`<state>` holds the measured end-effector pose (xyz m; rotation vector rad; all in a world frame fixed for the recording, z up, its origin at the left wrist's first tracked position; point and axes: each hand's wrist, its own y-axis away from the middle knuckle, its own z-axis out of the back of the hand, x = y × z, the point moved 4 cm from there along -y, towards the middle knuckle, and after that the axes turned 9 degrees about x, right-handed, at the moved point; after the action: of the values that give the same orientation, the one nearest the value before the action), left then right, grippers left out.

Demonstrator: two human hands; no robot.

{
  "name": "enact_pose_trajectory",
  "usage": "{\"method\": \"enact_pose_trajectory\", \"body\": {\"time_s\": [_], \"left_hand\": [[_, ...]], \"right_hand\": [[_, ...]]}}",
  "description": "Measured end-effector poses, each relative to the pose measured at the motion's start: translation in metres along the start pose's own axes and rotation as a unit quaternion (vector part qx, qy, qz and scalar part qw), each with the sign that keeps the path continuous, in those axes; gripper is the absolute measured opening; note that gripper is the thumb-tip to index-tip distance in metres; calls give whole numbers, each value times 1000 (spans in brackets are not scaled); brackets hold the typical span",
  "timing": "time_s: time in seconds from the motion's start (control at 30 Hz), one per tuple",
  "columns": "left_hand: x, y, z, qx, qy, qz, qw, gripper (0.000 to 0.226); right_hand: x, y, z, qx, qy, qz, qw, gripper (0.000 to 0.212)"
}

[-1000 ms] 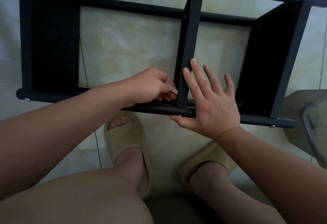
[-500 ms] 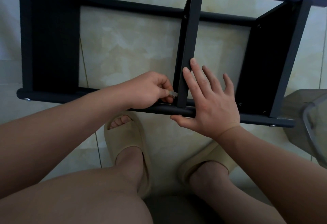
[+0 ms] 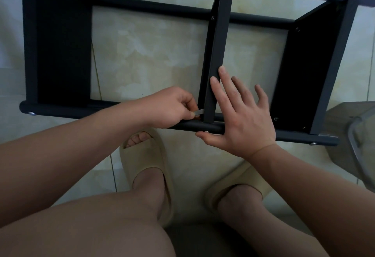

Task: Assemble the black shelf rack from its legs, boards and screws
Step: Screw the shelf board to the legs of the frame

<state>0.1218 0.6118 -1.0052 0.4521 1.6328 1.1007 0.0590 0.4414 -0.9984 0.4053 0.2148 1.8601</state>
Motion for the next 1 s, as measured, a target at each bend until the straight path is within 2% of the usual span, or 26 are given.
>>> {"method": "enact_pose_trajectory", "body": {"time_s": [0.23, 0.33, 0.5, 0.6, 0.73, 0.83, 1.0], "left_hand": [[0, -4, 3, 27, -15, 19, 999, 12], [-3, -3, 12, -1, -126, 18, 992, 14], [-23, 24, 45, -42, -340, 65, 937, 17], [-61, 47, 60, -71, -381, 54, 920, 10], [-137, 72, 52, -91, -392, -29, 915, 9], [-195, 81, 22, -57, -421, -81, 902, 9], [-267, 61, -35, -27, -502, -66, 862, 12]], "right_hand": [[0, 0, -1, 6, -6, 3, 1000, 106], [0, 0, -2, 24, -14, 2, 1000, 108], [0, 3, 8, 117, -42, -23, 992, 111], [-3, 10, 26, 143, -90, -41, 985, 105], [-40, 49, 63, 105, -109, -124, 981, 80], [-92, 91, 91, 90, -70, -190, 975, 76], [-176, 155, 120, 119, 0, -241, 963, 75]]}}
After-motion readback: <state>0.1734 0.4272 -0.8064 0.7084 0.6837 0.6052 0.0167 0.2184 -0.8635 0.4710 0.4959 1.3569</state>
